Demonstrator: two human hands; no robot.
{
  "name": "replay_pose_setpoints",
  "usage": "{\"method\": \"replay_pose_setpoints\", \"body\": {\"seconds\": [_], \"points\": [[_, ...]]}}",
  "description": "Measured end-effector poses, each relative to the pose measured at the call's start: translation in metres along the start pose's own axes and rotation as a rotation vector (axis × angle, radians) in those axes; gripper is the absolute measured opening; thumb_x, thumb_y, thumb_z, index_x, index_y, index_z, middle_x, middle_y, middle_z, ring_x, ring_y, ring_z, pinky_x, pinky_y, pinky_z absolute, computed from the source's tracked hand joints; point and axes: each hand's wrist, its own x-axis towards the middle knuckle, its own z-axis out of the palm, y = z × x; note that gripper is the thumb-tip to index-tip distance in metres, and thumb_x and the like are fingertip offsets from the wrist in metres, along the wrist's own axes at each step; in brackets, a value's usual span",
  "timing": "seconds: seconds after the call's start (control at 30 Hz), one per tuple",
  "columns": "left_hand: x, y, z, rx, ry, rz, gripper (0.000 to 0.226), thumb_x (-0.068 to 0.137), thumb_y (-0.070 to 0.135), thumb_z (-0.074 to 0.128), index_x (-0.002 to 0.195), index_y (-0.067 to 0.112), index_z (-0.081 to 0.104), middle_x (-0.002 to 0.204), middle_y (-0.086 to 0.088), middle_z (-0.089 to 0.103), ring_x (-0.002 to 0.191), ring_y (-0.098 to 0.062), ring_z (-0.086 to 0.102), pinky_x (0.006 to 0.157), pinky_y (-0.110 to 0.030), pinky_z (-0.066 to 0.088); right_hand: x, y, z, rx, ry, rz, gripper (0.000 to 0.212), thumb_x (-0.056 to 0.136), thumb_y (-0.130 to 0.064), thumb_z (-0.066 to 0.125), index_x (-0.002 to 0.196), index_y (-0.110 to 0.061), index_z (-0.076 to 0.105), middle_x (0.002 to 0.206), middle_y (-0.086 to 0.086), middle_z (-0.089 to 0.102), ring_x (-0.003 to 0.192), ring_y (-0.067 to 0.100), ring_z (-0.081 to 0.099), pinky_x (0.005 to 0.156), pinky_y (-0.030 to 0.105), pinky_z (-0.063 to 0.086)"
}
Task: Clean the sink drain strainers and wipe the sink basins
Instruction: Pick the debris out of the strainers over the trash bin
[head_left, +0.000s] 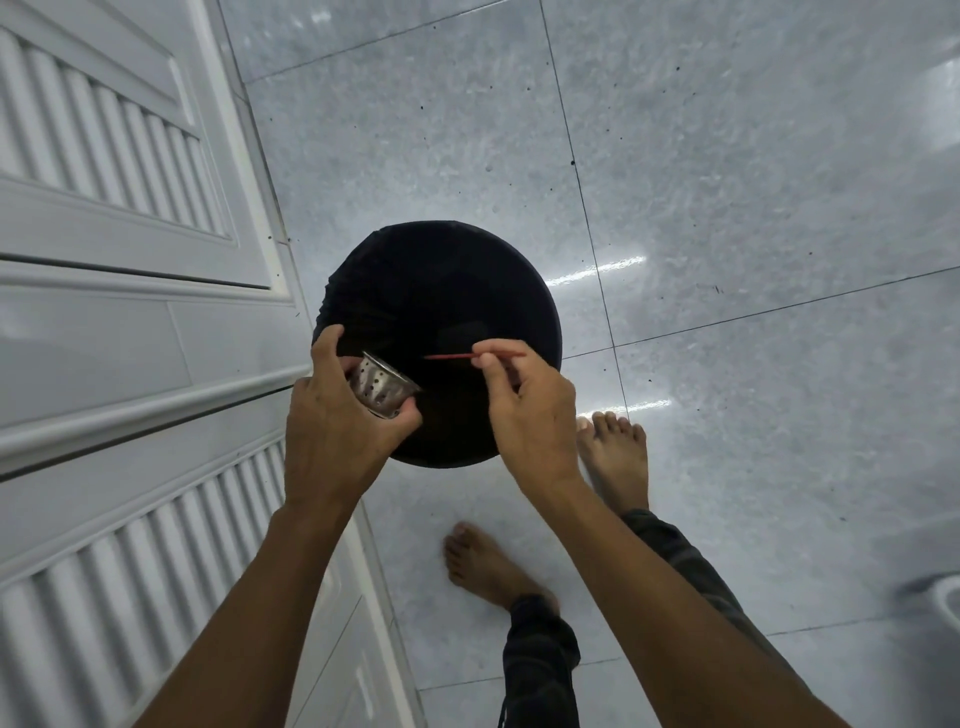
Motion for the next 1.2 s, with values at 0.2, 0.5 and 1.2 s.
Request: {"method": "replay_pose_setpoints", "body": {"seconds": [0.2, 0.5, 1.2], "points": [[-0.008, 0.005, 0.008, 0.007, -0.021, 0.066, 0.107, 0.068, 0.042, 0.09, 0.152, 0.026, 0.025, 0.121, -0.004, 0.065, 0.108, -0.027, 0.063, 0.085, -0.035, 0.051, -0.014, -0.001, 0.009, -0.052, -0.183, -0.026, 0.021, 0.103, -0.026, 0.058, 0.117, -0.02, 0.072, 0.111, -0.006, 0.073, 0.103, 0.006, 0.066, 0.095, 0.024, 0.056], [-0.01, 0.001, 0.01, -0.075, 0.05, 0.009, 0.108, 0.069, 0.035, 0.09, 0.153, 0.028, 0.022, 0.134, -0.002, 0.058, 0.117, -0.023, 0.061, 0.094, -0.046, 0.056, -0.012, -0.012, -0.014, -0.009, -0.159, -0.084, 0.018, 0.102, -0.027, 0.058, 0.115, -0.025, 0.071, 0.106, -0.011, 0.073, 0.101, 0.003, 0.066, 0.088, 0.015, 0.054], [-0.013, 0.002, 0.025, 0.041, 0.075, 0.003, 0.109, 0.066, 0.033, 0.092, 0.152, 0.025, 0.025, 0.13, -0.004, 0.058, 0.117, -0.026, 0.055, 0.09, -0.031, 0.044, -0.019, 0.008, 0.001, -0.184, 0.022, -0.138, 0.025, 0.104, -0.03, 0.055, 0.122, -0.023, 0.071, 0.115, -0.008, 0.073, 0.101, 0.008, 0.064, 0.086, 0.018, 0.054]]}}
